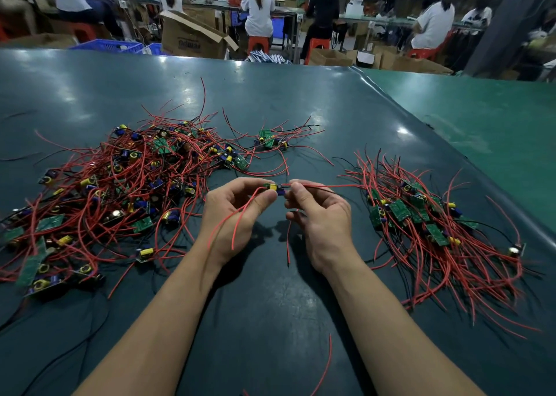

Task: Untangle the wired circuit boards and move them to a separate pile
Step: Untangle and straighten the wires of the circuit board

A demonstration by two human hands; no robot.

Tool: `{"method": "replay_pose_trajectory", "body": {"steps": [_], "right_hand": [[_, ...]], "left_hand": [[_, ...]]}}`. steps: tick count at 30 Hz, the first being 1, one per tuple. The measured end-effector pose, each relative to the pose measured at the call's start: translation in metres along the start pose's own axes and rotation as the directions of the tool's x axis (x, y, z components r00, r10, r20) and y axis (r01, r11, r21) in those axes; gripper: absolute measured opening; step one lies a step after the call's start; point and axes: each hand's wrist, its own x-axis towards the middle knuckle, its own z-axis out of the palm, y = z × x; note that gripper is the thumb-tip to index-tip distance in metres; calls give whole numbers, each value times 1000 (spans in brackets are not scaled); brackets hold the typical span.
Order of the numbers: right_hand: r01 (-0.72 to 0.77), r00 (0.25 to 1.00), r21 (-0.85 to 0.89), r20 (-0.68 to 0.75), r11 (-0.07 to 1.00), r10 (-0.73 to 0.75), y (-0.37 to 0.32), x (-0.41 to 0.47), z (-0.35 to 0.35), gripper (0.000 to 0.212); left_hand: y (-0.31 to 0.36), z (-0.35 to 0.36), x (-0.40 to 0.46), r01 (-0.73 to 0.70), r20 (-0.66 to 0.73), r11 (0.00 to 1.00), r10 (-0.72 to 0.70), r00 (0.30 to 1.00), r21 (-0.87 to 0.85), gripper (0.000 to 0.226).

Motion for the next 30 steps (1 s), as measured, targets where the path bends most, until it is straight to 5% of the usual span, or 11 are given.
{"method": "replay_pose_trajectory", "body": {"steps": [8,13,20,30], "right_hand": [[-10,997,-95,76,995,17,1,1,0,14],[130,978,-16,-162,991,-130,-8,10,-8,21],[-191,972,407,-48,893,230,-14,11,-6,33],[-60,959,383,-234,922,160,-19,17,-17,29]], "left_hand": [[-1,-1,-1,88,62,995,-85,994,-47,10],[0,1,0,83,33,993,-80,996,-81,13],[1,1,0,81,77,992,-74,994,-98,16],[3,1,0,84,103,991,-73,992,-106,6]]}}
